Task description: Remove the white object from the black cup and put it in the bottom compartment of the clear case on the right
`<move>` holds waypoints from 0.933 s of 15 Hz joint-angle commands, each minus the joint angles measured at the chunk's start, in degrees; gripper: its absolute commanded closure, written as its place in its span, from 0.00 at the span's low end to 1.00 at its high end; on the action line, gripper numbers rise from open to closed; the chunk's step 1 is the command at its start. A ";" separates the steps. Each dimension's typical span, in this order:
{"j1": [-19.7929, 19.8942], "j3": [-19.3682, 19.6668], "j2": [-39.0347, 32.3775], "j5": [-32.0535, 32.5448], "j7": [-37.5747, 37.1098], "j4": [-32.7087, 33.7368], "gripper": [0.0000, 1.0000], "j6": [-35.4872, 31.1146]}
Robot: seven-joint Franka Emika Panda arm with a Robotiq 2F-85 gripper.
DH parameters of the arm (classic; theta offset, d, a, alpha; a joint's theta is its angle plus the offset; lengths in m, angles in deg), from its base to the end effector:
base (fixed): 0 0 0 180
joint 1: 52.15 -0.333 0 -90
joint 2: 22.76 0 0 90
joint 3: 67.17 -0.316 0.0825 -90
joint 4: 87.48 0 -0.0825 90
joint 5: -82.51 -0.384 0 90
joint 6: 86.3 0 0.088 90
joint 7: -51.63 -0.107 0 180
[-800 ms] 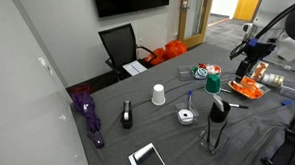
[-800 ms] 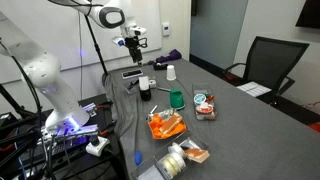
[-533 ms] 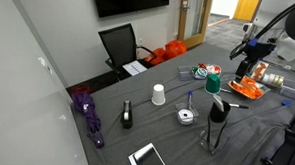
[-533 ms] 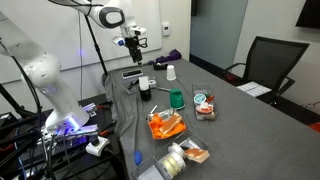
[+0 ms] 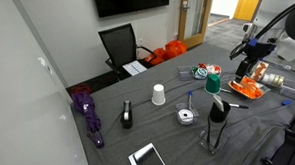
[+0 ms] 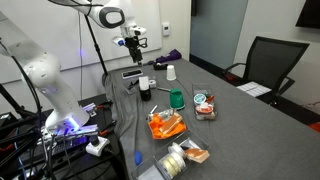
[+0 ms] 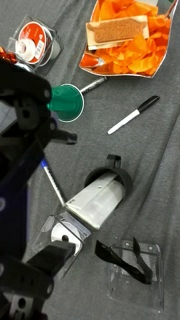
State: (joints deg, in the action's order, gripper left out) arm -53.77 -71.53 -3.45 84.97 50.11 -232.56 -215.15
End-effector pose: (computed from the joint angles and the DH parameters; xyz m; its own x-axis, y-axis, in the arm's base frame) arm 0.4247 0.0431 0.3985 0.9934 0.1015 0.0532 0.0984 -0.9934 0.0585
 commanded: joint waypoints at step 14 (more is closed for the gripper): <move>-0.27 -1.02 -1.90 1.24 -3.09 0.98 0.00 0.83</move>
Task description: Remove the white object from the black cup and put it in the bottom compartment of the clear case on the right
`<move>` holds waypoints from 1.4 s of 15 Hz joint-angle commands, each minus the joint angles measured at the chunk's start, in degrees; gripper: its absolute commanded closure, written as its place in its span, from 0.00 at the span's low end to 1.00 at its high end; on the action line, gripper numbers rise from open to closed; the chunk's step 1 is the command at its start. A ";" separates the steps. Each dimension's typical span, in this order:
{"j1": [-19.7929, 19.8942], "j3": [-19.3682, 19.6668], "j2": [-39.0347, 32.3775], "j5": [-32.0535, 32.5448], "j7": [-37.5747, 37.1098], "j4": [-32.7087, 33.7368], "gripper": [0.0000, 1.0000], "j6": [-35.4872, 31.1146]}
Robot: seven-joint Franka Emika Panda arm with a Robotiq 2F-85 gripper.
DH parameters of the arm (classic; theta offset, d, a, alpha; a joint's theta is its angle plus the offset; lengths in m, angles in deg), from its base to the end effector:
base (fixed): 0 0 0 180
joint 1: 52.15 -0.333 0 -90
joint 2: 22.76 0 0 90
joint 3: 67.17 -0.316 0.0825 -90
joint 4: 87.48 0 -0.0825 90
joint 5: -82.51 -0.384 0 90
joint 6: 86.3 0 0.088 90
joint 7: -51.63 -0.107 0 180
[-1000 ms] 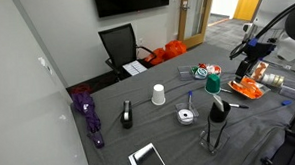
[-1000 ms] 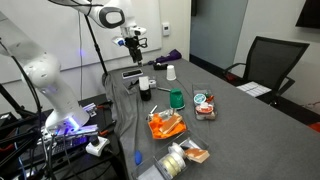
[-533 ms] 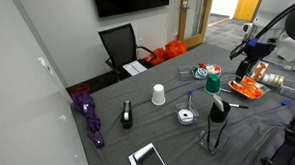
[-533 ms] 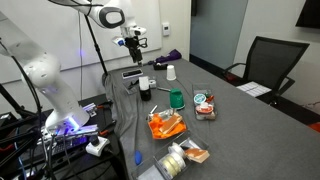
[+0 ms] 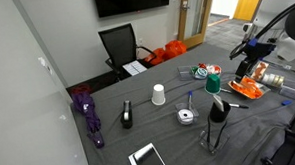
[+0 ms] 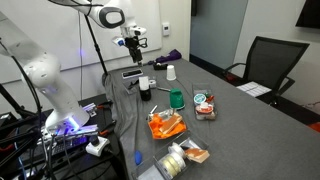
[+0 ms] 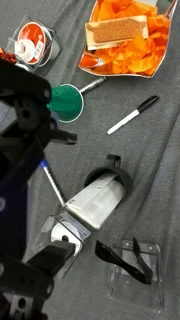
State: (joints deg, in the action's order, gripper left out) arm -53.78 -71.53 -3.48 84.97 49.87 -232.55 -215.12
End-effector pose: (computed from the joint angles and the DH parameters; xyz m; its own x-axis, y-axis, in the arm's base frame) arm 0.4247 0.0432 0.3983 0.9938 0.0975 0.0526 0.0944 -0.9938 0.0583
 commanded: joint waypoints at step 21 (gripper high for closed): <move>-3.97 -4.19 -25.38 12.88 -43.75 12.13 0.00 -0.86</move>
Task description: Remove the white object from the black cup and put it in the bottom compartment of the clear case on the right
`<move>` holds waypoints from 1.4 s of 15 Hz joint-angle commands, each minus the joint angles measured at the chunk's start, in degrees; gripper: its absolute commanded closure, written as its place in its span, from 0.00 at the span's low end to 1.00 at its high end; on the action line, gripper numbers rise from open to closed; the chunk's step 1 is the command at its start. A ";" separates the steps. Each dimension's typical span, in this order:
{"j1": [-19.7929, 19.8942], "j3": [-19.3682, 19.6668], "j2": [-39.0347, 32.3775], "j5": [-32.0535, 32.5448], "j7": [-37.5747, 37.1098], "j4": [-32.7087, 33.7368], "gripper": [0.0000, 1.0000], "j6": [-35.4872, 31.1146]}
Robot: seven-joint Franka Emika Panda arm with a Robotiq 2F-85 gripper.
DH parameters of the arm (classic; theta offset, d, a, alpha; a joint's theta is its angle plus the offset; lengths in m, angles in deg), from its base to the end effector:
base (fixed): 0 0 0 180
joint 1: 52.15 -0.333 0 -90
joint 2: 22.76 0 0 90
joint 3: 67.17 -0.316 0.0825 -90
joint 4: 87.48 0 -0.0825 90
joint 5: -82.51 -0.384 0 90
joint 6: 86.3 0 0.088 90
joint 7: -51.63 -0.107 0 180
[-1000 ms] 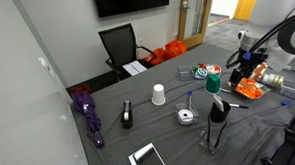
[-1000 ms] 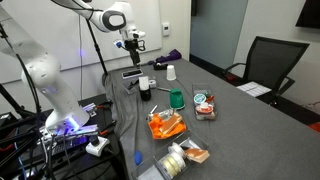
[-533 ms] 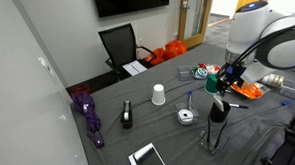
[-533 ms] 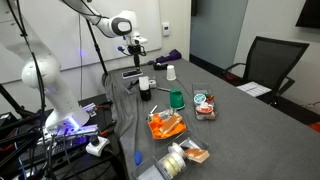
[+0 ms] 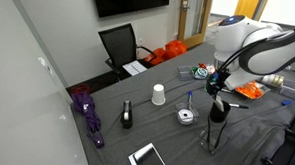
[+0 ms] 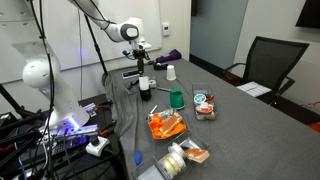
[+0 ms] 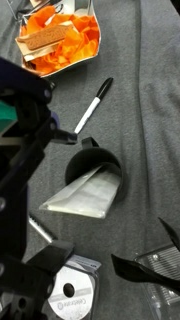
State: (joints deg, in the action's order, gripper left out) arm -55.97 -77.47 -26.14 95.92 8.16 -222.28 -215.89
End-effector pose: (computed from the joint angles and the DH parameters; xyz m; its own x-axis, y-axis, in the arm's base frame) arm 0.4767 0.1139 0.2944 0.9391 -0.3434 -0.0156 -0.3323 -0.9186 0.2139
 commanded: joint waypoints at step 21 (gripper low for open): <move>-5.30 5.33 -7.17 7.73 -5.92 1.92 0.69 -1.42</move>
State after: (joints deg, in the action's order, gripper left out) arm -60.17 -73.26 -32.39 102.60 2.92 -220.96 -216.72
